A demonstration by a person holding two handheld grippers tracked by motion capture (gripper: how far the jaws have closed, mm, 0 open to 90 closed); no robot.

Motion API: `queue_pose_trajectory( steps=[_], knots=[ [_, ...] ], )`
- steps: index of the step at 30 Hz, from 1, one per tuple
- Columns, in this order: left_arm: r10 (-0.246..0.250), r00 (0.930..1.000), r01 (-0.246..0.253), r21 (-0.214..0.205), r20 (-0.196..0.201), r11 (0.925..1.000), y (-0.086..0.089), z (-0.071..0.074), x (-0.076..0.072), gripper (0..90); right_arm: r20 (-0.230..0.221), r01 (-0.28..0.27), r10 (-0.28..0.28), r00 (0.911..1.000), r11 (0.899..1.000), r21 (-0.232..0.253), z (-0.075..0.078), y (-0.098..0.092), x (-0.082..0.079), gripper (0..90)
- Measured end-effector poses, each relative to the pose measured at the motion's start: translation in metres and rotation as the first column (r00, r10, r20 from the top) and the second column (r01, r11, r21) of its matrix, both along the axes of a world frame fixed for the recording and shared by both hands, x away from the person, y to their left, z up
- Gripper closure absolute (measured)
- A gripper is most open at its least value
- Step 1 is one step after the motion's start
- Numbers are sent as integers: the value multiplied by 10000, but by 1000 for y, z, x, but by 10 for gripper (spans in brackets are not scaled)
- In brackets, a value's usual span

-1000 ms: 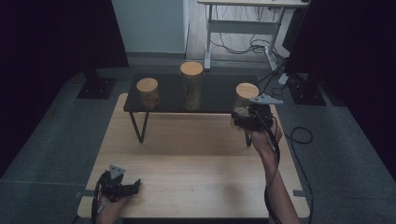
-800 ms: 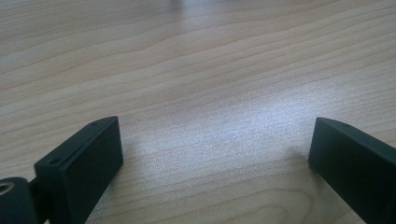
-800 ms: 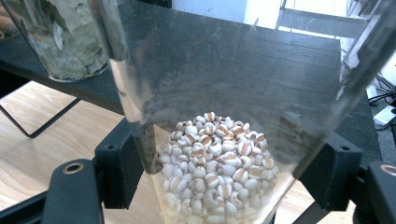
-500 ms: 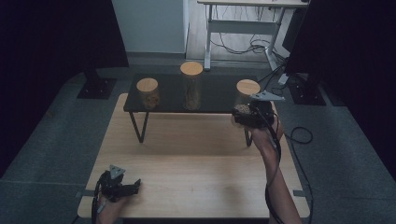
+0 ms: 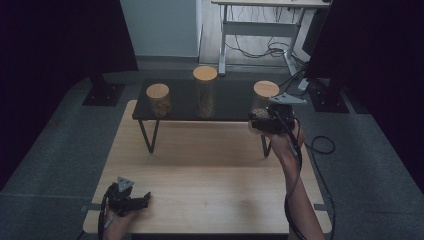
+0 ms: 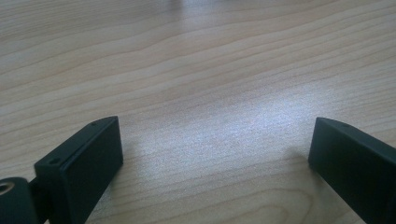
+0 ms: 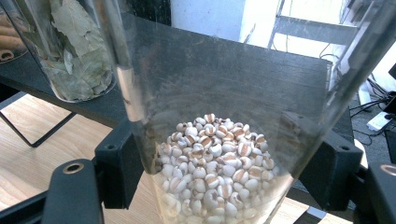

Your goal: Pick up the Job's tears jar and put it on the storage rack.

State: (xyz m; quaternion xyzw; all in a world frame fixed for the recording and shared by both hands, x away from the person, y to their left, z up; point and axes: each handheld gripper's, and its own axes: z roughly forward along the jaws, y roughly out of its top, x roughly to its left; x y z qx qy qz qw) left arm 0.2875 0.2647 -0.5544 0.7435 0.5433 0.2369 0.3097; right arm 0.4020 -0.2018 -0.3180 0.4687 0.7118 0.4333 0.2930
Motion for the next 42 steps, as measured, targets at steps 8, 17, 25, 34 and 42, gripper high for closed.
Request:
queue_pose_trajectory(
  steps=[8,17,25,34,42],
  knots=[
    [-16,10000,16,-3,5,10000,0,0,0,25,55,-5,5,10000,10000,-86,4,1,0,249],
    [-22,10000,22,-7,7,10000,0,0,0,26,73,89,-89,9999,10000,-29,6,1,4,249],
    [-30,10000,30,-8,5,10000,0,0,0,26,125,97,-97,9999,9999,-31,3,4,11,249],
    [-32,10000,32,-14,-3,10000,0,0,0,26,90,100,-101,9999,9999,123,3,4,19,249],
    [-34,10000,34,-12,-1,10000,0,0,0,25,82,98,-100,9999,9998,177,2,4,27,249]
  ],
)
